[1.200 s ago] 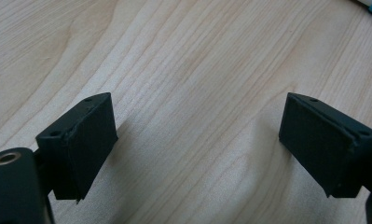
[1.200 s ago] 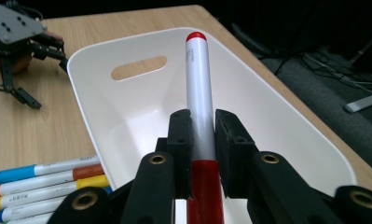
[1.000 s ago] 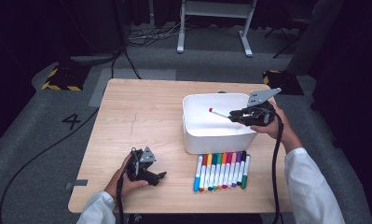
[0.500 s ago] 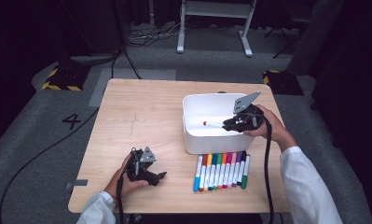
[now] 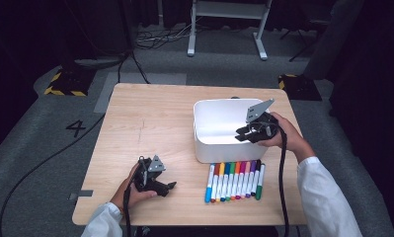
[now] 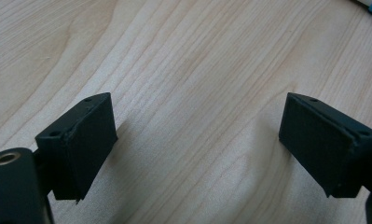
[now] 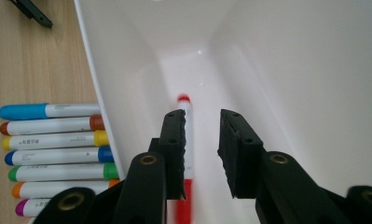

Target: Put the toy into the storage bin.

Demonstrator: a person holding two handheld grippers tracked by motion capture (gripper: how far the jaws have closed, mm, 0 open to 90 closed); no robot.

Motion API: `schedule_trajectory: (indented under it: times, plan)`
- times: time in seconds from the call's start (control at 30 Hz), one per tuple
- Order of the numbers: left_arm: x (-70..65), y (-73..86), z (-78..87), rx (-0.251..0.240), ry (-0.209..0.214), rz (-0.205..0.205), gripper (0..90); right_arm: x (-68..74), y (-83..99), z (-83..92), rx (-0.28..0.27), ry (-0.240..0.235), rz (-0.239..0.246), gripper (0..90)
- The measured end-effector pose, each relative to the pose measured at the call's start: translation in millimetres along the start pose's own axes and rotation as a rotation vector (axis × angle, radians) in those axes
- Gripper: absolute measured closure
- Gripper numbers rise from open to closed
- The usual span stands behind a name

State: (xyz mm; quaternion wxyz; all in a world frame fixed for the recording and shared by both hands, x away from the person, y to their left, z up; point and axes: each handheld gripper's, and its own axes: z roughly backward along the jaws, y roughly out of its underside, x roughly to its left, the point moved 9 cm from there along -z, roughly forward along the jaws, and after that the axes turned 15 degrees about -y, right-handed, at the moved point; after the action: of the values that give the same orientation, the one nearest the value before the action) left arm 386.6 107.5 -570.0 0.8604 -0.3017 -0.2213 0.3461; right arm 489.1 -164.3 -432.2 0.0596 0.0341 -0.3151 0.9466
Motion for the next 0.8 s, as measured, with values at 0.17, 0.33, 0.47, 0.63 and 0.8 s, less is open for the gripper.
schedule_trajectory:
  times: [0.17,0.33,0.47,0.63,0.8]
  plan:
    - [0.0,-0.1,0.0,0.000,0.000,0.001,11.1,-5.3,-4.8,12.7,-0.096,0.083,-0.035,59.0]
    - [0.0,-0.1,0.0,0.000,0.000,0.001,11.1,-8.0,-4.4,32.3,-0.182,0.176,-0.089,48.9]
    - [0.0,0.0,0.0,0.000,0.000,0.001,11.1,-4.8,0.3,51.3,-0.236,0.240,-0.122,41.8]
    - [0.0,0.0,0.0,0.000,0.000,0.000,11.1,-0.3,10.1,74.3,-0.278,0.323,-0.148,33.7]
    - [0.0,0.0,0.0,0.000,0.000,0.000,11.1,6.1,26.1,94.3,-0.308,0.405,-0.184,30.8]
